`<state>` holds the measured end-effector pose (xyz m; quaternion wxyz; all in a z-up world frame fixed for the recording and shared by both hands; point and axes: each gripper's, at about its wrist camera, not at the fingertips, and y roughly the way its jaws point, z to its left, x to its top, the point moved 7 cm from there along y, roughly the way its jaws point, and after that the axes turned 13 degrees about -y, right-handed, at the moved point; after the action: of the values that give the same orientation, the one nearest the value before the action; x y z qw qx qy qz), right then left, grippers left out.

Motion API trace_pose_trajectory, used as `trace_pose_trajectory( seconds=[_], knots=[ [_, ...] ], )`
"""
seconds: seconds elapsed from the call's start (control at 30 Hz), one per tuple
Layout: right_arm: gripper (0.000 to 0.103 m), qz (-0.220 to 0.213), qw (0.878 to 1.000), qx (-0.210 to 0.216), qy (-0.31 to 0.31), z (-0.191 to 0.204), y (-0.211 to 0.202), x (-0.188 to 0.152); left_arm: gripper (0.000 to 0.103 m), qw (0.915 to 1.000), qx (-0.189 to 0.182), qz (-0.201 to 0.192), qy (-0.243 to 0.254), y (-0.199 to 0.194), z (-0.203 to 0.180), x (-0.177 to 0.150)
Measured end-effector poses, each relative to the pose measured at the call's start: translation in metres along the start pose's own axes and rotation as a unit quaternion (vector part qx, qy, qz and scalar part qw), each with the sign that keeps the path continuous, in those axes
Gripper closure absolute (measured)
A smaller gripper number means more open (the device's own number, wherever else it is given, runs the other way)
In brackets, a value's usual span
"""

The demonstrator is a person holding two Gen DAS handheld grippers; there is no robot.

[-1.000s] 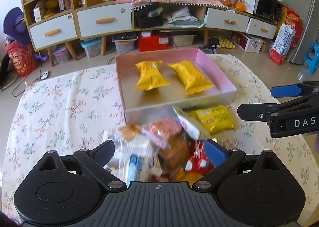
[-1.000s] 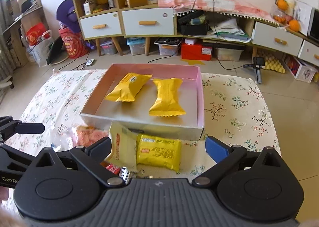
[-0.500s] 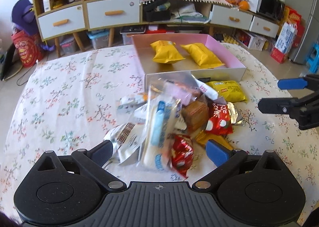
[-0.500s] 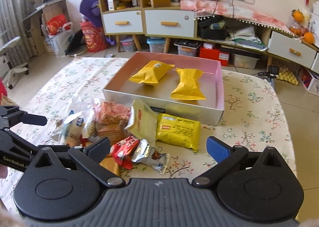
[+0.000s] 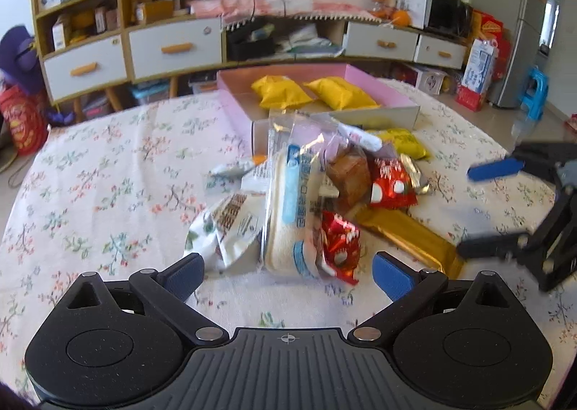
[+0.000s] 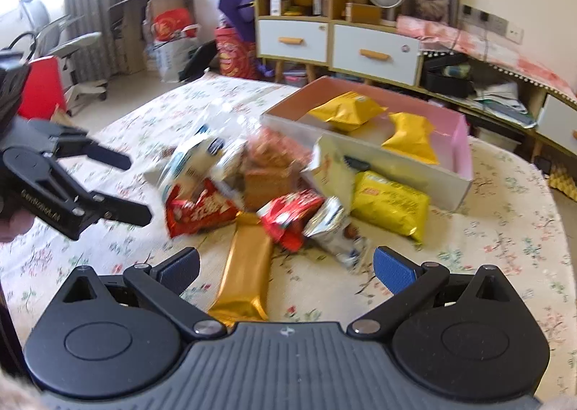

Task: Organize snacks
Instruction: 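Grasp the clear-wrapped bread stick with the left gripper while the right gripper grasps the gold bar packet, then carry the bread stick and gold bar into the pink box and open both grippers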

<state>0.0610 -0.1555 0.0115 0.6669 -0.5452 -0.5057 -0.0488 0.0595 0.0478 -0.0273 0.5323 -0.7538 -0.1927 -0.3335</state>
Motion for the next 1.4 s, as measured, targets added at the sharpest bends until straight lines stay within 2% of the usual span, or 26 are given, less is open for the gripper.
trace_pose_trajectory(
  seconds=[0.17,0.27,0.4,0.43,0.73,0.9,0.97,1.13,1.27,1.4],
  knots=[
    [0.001,-0.001,1.000,0.013,-0.004,0.016,0.008,0.000,0.007,0.9991,0.000,-0.042,0.002,0.001,-0.005,0.015],
    [0.005,0.003,1.000,0.016,-0.017,0.021,0.013,-0.001,0.015,0.9989,-0.003,-0.047,-0.006,0.004,-0.007,0.018],
    [0.011,0.010,1.000,0.015,-0.022,0.026,0.018,-0.002,0.032,0.9991,-0.001,-0.041,-0.006,0.012,-0.009,0.016],
    [0.013,0.011,1.000,0.015,-0.024,0.026,0.019,-0.002,0.037,0.9992,-0.001,-0.038,-0.007,0.015,-0.010,0.016],
    [0.038,0.031,0.999,0.023,-0.031,0.030,0.027,-0.003,0.056,0.9995,0.014,-0.028,-0.007,0.028,-0.019,0.020],
    [0.044,0.035,0.998,0.028,-0.032,0.032,0.027,-0.001,0.066,0.9994,0.021,-0.024,-0.016,0.030,-0.016,0.023],
    [0.050,0.035,0.998,0.029,-0.033,0.033,0.026,-0.001,0.068,0.9994,0.024,-0.023,-0.015,0.030,-0.016,0.023],
    [0.064,0.038,0.999,0.026,-0.029,0.032,0.028,0.001,0.082,0.9995,0.027,-0.011,-0.015,0.029,-0.015,0.022],
    [0.074,0.041,0.998,0.028,-0.032,0.032,0.027,0.004,0.084,0.9995,0.026,-0.003,-0.018,0.028,-0.015,0.022],
    [0.077,0.041,0.998,0.030,-0.025,0.031,0.027,0.006,0.085,0.9996,0.021,0.004,-0.021,0.026,-0.016,0.022]
  ],
)
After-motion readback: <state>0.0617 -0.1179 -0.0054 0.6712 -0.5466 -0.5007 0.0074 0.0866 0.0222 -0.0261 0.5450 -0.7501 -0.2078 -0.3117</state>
